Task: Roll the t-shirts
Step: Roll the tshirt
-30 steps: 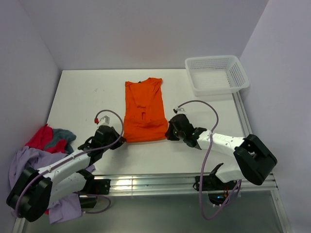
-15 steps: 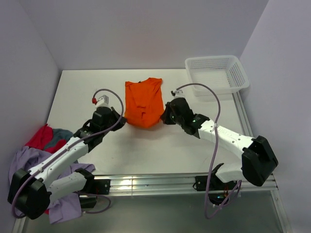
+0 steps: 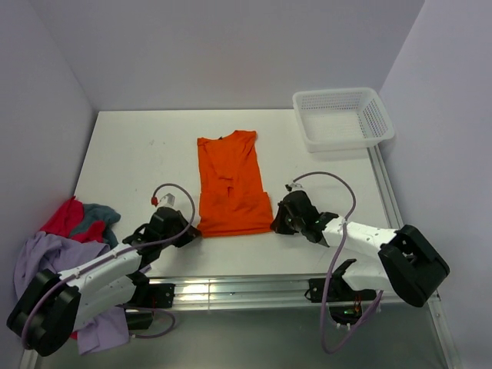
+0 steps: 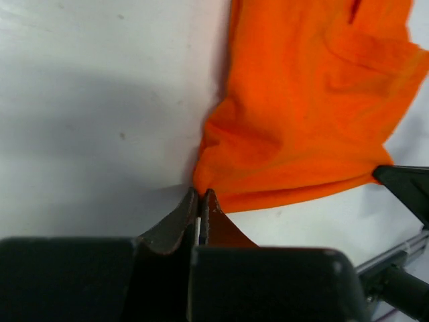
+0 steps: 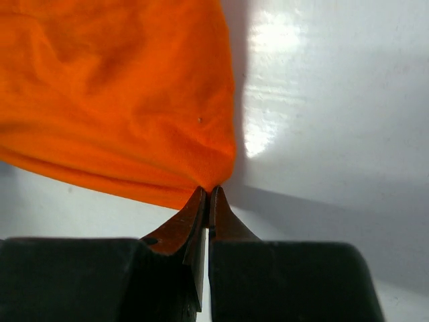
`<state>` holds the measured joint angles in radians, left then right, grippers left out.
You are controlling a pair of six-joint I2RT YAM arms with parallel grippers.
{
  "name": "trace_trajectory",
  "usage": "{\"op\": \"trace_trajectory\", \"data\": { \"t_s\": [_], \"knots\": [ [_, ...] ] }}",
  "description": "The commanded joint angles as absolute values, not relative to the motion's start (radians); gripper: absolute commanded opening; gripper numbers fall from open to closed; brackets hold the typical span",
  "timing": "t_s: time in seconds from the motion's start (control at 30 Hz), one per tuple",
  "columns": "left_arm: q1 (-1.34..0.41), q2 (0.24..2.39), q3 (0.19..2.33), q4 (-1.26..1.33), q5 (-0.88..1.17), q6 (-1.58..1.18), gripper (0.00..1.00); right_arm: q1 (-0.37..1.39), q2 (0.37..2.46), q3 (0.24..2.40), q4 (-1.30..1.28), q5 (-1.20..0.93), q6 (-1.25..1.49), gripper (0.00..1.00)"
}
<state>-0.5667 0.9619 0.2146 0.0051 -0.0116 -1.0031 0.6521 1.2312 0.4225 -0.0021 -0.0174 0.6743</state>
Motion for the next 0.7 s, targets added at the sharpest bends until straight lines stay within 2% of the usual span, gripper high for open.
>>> {"op": "trace_trajectory", "data": {
  "t_s": [0.0,0.33,0.67],
  "knots": [
    [-0.574,0.899,0.229,0.016,-0.047,-1.02,0.0,0.641,1.167,0.44,0.035,0.029,0.678,0.0],
    [-0.58,0.772,0.288,-0.126,-0.034,-1.025,0.0,0.646,1.097,0.503,-0.072,0.006,0.646,0.0],
    [-0.583,0.808,0.485,-0.302,-0.095,-0.977,0.0,0.644,1.149,0.667,-0.186,0.009,0.571,0.0]
  ]
}}
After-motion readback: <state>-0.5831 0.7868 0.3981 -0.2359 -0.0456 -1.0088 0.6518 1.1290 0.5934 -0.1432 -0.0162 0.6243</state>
